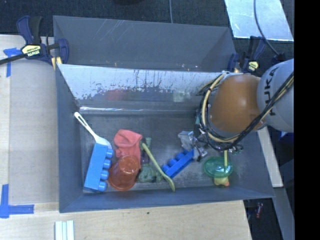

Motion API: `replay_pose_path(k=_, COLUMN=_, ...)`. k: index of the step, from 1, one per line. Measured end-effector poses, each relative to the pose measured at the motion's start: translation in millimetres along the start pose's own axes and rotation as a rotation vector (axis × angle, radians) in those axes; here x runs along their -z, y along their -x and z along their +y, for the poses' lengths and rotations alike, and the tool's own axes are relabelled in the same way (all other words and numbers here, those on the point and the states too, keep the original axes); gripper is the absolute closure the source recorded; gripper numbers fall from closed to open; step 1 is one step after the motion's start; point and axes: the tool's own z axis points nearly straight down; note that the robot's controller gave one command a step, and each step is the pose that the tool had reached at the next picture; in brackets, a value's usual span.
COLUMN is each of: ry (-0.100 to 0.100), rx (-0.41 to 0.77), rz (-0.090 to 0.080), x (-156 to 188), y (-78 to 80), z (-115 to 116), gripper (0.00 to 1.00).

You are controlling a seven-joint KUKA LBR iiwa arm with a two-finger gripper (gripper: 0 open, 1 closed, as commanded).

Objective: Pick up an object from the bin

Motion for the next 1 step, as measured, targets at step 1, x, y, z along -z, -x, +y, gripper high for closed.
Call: replay_pose_path(k=1, ry=-0.002, rx=0.059, rz=0.003, x=-0.5, y=-35.4, z=-5.1, gripper=0.0)
